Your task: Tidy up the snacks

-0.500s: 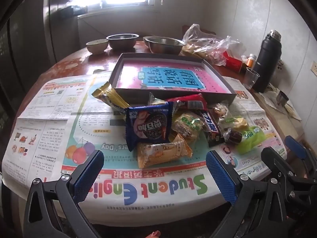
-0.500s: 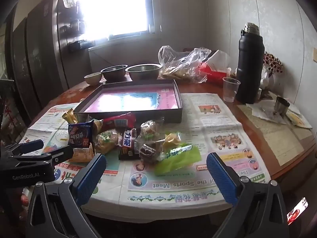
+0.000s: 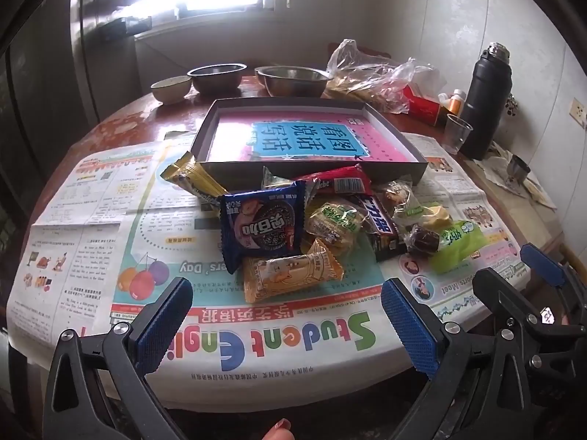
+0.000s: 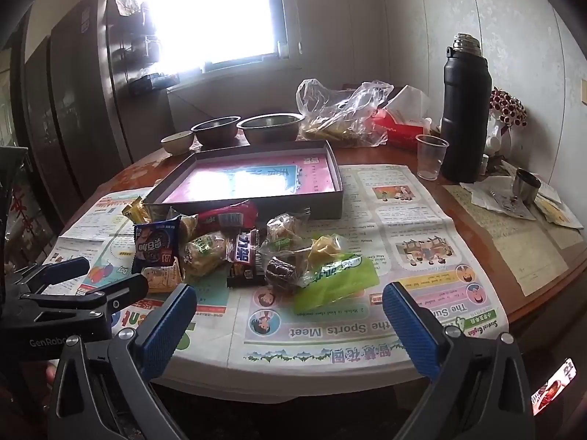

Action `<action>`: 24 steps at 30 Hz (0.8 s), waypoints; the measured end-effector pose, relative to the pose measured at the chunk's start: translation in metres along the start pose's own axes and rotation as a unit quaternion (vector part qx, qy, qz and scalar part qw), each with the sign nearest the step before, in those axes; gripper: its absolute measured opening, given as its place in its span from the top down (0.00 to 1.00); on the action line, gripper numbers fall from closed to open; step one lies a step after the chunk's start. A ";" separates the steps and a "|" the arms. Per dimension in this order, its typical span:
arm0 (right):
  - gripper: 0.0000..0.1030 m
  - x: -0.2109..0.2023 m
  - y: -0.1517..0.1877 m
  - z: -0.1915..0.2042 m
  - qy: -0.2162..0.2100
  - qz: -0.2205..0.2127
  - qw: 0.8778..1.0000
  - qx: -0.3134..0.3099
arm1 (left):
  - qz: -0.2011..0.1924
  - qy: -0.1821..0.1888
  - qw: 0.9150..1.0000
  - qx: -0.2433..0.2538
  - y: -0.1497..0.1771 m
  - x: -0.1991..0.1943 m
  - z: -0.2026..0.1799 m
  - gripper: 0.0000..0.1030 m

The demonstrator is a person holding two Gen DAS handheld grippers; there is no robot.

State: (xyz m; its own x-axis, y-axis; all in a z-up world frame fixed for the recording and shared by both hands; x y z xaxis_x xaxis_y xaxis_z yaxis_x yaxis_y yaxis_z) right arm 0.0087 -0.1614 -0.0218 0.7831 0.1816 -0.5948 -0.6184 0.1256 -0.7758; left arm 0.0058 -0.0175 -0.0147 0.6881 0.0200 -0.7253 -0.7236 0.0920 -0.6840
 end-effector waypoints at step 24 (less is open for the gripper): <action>0.01 -0.006 -0.002 -0.004 -0.003 0.012 1.000 0.004 | 0.001 0.002 1.000 0.007 0.001 -0.001 -0.004 0.00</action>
State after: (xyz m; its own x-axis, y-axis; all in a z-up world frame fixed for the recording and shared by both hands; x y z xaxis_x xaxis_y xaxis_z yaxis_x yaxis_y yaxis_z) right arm 0.0055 -0.1668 -0.0181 0.7673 0.1900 -0.6125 -0.6379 0.1281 -0.7594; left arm 0.0041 -0.0214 -0.0153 0.6871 0.0164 -0.7264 -0.7235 0.1065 -0.6820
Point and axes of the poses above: each gripper's, at about its wrist camera, not at the fingertips, and x roughly the way its jaws point, z to its left, y to its underside, the point moved 2 cm from there along x, roughly the way its jaws point, and after that the axes turned 12 degrees about x, right-handed, at the moved point
